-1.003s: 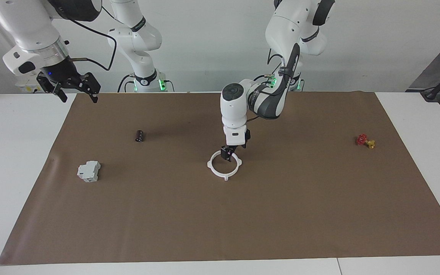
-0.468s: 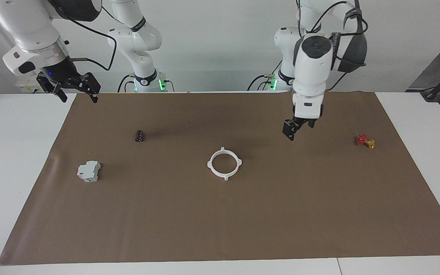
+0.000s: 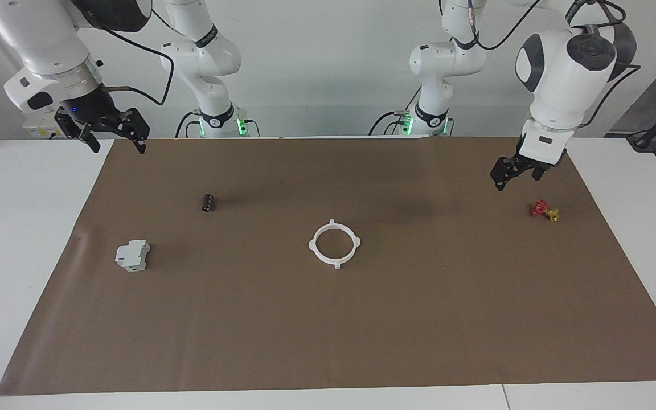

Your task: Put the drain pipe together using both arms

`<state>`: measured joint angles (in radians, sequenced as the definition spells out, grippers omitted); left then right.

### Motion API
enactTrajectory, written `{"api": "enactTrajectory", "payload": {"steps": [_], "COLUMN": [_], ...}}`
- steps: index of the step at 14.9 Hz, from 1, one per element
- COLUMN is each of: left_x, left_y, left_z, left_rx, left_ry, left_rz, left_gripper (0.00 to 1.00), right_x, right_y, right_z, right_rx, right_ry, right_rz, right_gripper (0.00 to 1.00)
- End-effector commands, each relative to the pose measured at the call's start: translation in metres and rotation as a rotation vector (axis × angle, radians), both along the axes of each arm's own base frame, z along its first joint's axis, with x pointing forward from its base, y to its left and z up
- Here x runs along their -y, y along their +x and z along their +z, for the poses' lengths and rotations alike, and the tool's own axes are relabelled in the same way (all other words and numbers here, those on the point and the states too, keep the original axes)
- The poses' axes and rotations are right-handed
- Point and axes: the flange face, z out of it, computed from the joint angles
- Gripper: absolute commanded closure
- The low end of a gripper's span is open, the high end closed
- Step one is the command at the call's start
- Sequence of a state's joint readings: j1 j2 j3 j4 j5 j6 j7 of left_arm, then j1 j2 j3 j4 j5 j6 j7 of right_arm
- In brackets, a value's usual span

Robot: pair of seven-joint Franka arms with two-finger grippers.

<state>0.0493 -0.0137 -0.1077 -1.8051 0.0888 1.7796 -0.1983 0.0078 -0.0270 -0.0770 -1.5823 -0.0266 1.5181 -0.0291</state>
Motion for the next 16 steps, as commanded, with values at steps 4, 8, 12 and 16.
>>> {"api": "enactTrajectory", "payload": {"steps": [4,8,12,16], "left_x": [-0.025,-0.012,0.0,-0.001], "left_y": [-0.015,-0.018,-0.022,-0.017], "left_z": [0.011,0.016,0.012,0.029], "left_rx": [-0.018,-0.028,-0.058,-0.017], "left_ry": [-0.044,-0.042,-0.067,-0.127], "left_rz": [-0.075,-0.108,-0.128,-0.109], "left_gripper": [0.0,0.0,0.0,0.0], "right_x": [0.001,0.001,0.002,0.004], "right_y": [-0.001,-0.001,-0.001,-0.001], "right_z": [-0.001,-0.001,-0.001,-0.001], "right_rx": [-0.005,-0.005,-0.005,-0.005], "right_ry": [0.004,0.004,0.002,0.002], "right_rz": [0.023,0.025,0.023,0.02], "right_gripper": [0.0,0.0,0.0,0.0]}}
